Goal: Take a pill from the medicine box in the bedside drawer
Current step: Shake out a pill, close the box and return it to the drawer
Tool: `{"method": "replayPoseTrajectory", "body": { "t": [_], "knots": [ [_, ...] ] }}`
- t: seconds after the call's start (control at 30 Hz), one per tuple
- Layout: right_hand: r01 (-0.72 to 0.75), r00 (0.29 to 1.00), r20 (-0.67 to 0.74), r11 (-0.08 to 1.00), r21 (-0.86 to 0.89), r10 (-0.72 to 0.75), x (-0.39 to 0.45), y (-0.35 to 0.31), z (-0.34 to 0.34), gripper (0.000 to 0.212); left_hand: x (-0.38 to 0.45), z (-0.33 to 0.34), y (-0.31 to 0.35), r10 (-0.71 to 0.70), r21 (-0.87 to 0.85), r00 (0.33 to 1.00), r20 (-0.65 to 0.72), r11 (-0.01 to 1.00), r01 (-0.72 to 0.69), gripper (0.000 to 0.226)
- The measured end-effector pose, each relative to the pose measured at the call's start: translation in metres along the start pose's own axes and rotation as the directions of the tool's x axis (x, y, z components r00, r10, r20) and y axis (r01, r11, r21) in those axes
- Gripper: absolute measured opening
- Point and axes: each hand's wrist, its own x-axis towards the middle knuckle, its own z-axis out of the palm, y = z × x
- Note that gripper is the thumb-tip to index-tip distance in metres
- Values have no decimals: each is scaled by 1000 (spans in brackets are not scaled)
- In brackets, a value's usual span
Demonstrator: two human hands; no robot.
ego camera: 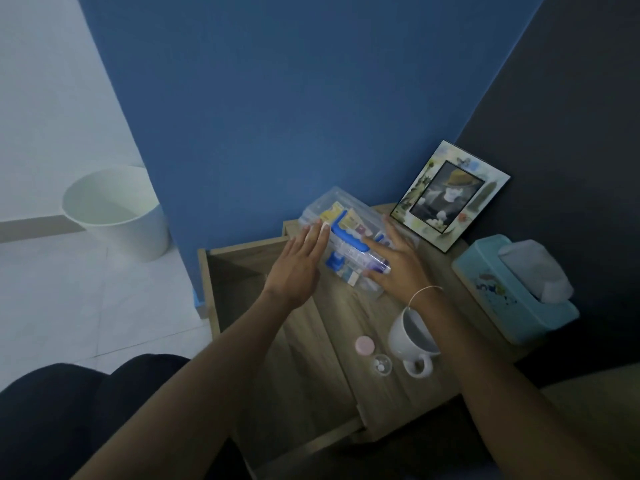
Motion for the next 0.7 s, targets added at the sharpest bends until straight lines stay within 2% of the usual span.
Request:
{"method": "replayPoseTrajectory", "body": {
  "t": [0.07, 0.2, 0.33, 0.4, 0.47, 0.5, 0.53, 0.6, 0.63, 0.7],
  "knots": [
    [-7, 1000, 27, 998, -67, 9, -1, 0, -1, 66, 3, 2, 3, 10, 11, 1000, 21, 1000, -11, 76],
    [-54, 998, -23, 996, -76, 53, 8, -2, -5, 58, 2, 10, 6, -4, -9, 999, 41, 1000, 4, 75],
    [-44, 999, -23, 990, -136, 41, 17, -1, -1, 65, -5, 19, 4, -22, -24, 995, 94, 999, 24, 74],
    [-22, 1000, 3, 973, -231, 24, 15, 1, 8, 69, -11, 23, 4, -62, -91, 991, 116, 993, 73, 72],
    [-7, 997, 67, 943, -333, 31, 15, 4, 14, 74, -14, 27, 10, -156, -237, 984, 90, 956, 174, 71],
    [-8, 995, 91, 939, -344, 42, 16, 6, 15, 77, -15, 29, 15, -237, -352, 969, 74, 903, 248, 70],
    [-12, 992, 110, 939, -343, 53, 18, 7, 15, 78, -13, 29, 21, -336, -487, 938, 83, 807, 333, 67],
    [-17, 989, 132, 941, -338, 66, 19, 7, 15, 79, -4, 28, 32, -510, -726, 837, 196, 499, 474, 58],
    [-21, 988, 134, 942, -335, 70, 19, 6, 14, 78, 1, 27, 36, -553, -793, 789, 268, 338, 506, 51],
    [-30, 988, 130, 942, -333, 77, 18, 5, 14, 77, 10, 25, 42, -600, -849, 728, 331, 147, 507, 37]
  ]
}}
